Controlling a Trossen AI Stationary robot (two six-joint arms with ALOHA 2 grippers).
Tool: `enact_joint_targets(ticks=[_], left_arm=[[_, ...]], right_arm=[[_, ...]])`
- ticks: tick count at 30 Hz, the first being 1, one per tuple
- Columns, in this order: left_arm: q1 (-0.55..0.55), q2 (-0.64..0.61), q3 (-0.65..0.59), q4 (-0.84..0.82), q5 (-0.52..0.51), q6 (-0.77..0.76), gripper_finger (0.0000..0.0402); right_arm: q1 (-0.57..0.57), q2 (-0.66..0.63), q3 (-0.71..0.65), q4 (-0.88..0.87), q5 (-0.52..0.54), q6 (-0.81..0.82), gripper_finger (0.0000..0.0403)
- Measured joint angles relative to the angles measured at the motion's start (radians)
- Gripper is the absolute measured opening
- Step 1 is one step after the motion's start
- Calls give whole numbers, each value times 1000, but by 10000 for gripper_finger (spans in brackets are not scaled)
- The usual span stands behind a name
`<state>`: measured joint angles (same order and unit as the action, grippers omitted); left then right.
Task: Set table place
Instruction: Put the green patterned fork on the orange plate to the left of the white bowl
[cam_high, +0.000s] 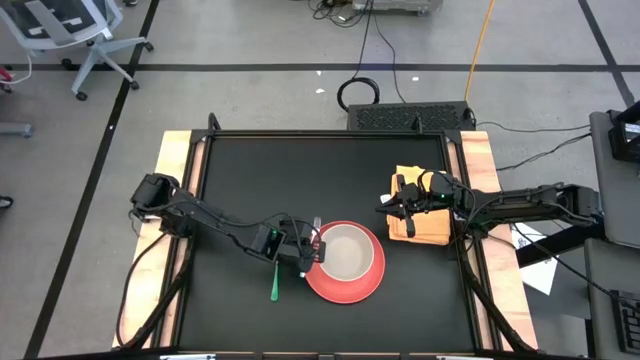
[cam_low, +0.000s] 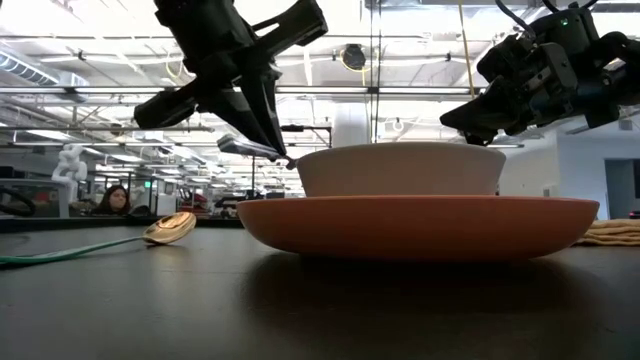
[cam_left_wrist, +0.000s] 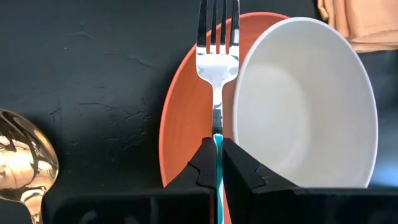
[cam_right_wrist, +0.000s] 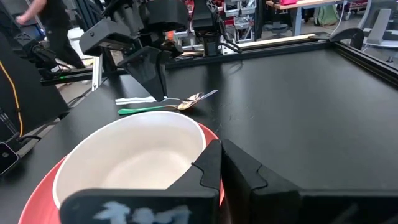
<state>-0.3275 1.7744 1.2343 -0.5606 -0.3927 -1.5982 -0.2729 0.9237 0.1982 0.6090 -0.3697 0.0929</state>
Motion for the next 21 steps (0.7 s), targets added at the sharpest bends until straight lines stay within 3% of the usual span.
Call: enact_joint_targets(ticks=[21], left_arm=[[-13, 90, 0, 85, 29, 3, 8]], right_arm=[[0, 0, 0, -1, -2, 1, 0]])
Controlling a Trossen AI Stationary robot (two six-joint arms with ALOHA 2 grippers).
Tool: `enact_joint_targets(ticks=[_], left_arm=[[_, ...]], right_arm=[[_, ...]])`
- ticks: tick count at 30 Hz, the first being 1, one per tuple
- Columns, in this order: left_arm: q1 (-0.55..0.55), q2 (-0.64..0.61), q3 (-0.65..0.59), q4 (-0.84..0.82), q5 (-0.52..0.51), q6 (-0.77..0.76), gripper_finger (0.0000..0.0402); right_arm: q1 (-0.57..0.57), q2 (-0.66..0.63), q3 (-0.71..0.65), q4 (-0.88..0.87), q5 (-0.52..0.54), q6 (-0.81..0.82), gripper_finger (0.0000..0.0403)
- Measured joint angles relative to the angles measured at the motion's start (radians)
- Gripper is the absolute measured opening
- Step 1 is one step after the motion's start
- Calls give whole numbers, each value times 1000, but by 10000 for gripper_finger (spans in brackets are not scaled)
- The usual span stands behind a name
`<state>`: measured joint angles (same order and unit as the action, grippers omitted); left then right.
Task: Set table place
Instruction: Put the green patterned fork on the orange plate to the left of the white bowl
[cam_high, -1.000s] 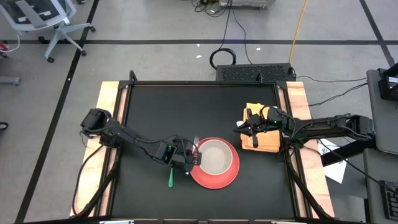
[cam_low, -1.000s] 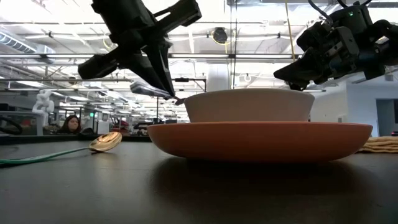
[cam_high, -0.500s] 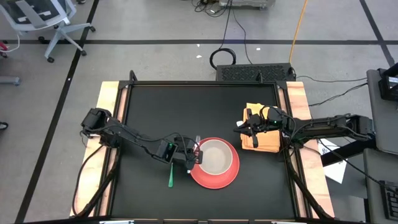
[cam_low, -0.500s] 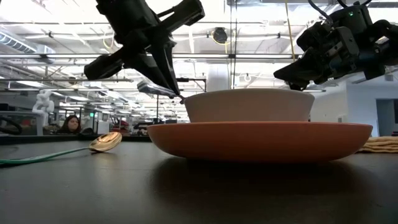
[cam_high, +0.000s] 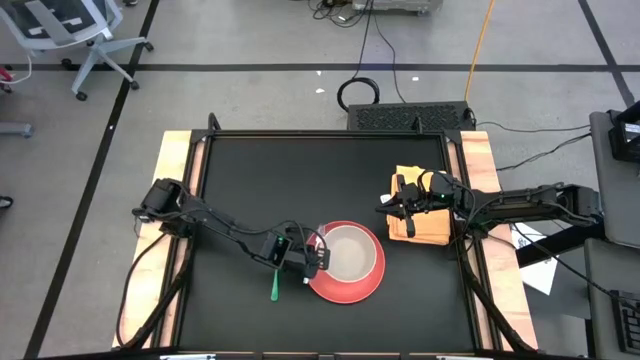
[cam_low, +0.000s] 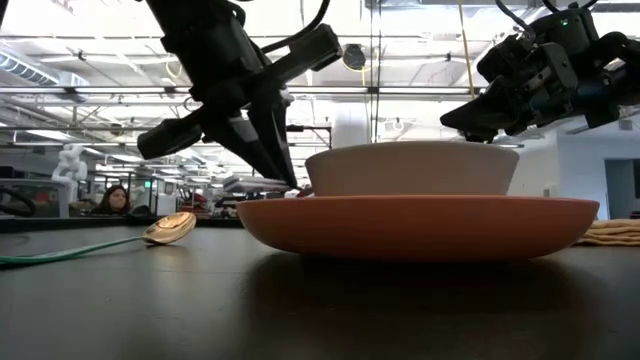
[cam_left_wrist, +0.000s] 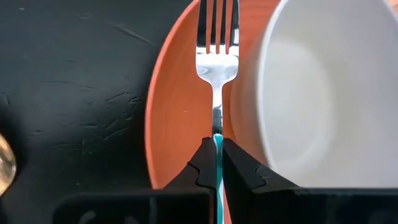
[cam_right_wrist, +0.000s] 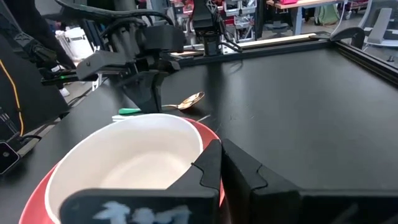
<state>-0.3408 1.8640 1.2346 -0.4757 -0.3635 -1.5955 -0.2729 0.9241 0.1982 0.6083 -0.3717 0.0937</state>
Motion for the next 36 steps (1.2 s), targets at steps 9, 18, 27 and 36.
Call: enact_joint_targets(ticks=[9, 18, 27, 36], left_arm=[[6, 0, 0, 1, 3, -3, 7], [28, 0, 0, 11, 4, 15, 8], [32, 3, 0, 17, 3, 30, 10], [26, 61, 0, 100, 29, 41, 13]], right_arm=[[0, 0, 0, 1, 0, 0, 0], [0, 0, 0, 0, -1, 0, 0], [0, 0, 0, 0, -1, 0, 0], [0, 0, 0, 0, -1, 0, 0]])
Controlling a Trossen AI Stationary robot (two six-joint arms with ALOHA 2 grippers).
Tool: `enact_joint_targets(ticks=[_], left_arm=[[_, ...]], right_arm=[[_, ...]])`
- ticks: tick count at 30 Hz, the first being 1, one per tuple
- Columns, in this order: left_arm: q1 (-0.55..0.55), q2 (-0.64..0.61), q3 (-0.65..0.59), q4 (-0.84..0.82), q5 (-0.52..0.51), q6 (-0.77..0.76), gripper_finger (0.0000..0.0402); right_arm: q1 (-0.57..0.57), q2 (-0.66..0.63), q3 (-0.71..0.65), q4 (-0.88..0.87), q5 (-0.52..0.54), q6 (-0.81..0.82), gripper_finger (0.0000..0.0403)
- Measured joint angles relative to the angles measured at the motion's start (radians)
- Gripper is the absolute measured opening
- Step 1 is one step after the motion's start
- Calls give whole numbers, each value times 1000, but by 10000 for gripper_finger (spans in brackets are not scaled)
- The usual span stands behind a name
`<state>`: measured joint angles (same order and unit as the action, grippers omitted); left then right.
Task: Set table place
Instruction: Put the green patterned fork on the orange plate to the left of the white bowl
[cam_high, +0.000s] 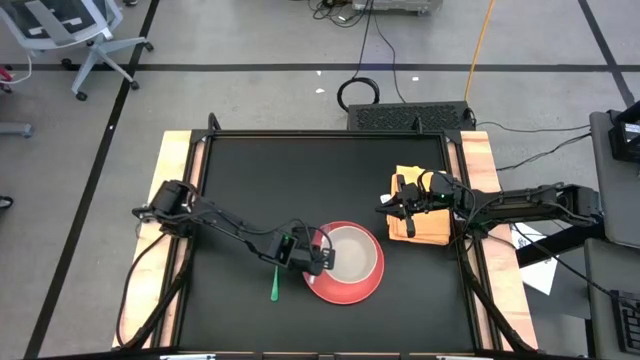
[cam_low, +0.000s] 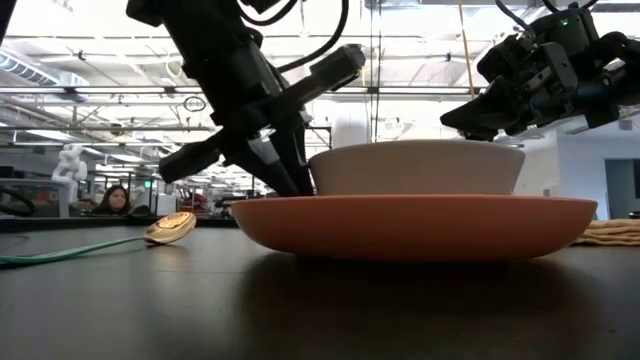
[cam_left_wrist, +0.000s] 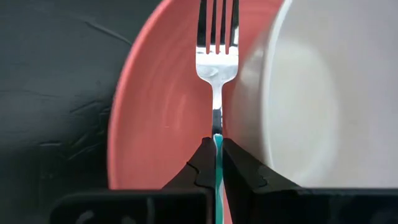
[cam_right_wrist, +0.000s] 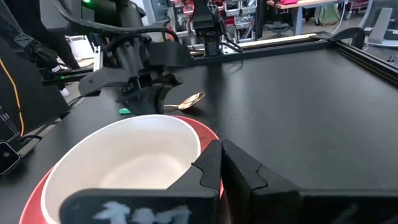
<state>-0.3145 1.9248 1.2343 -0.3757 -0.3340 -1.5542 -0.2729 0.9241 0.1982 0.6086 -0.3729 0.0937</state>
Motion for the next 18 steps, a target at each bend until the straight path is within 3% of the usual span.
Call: enact_joint_targets(ticks=[18], left_arm=[[0, 4, 0, 6, 0, 24, 15]], right_arm=[[0, 0, 0, 0, 0, 0, 0]])
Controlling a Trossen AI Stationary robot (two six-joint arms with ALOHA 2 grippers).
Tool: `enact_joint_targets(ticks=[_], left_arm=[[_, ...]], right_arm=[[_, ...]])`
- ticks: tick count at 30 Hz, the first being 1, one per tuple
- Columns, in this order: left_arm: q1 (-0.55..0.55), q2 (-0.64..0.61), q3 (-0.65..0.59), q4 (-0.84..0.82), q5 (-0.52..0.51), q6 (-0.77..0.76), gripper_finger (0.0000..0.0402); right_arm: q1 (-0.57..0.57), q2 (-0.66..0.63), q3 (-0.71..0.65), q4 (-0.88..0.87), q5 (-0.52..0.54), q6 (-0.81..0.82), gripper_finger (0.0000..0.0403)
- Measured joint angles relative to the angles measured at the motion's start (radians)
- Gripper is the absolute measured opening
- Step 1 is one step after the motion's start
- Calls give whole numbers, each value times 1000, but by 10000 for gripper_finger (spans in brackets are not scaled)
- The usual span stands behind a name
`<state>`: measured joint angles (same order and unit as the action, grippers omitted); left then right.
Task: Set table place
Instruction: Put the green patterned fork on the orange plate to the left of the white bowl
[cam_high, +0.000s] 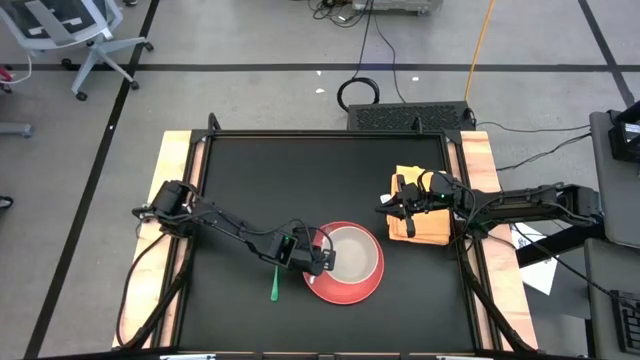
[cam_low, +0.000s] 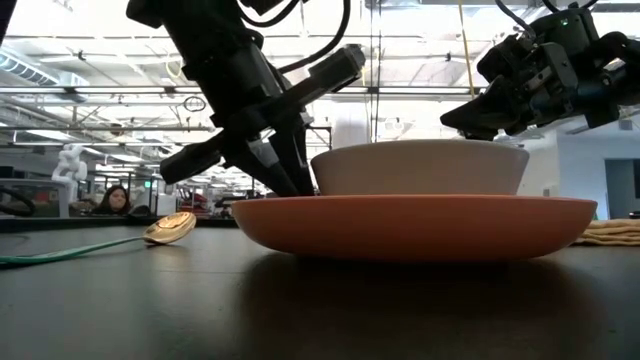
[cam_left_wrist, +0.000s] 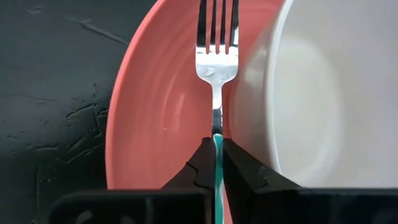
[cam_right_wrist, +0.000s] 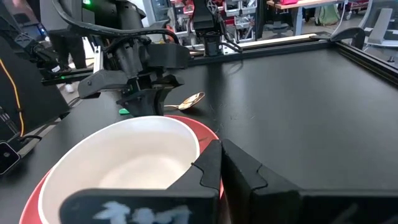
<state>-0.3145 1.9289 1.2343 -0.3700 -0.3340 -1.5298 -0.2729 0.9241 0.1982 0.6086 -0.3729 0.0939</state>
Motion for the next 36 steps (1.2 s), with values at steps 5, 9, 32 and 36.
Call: enact_joint_targets(ticks=[5, 9, 32, 36], left_arm=[[0, 0, 0, -22, -5, 0, 7], [0, 0, 0, -34, -5, 0, 13], [0, 0, 0, -49, -4, 15, 10], [0, 0, 0, -48, -4, 17, 27]], right_arm=[[0, 0, 0, 0, 0, 0, 0], [0, 0, 0, 0, 0, 0, 0], [0, 0, 0, 0, 0, 0, 0], [0, 0, 0, 0, 0, 0, 0]])
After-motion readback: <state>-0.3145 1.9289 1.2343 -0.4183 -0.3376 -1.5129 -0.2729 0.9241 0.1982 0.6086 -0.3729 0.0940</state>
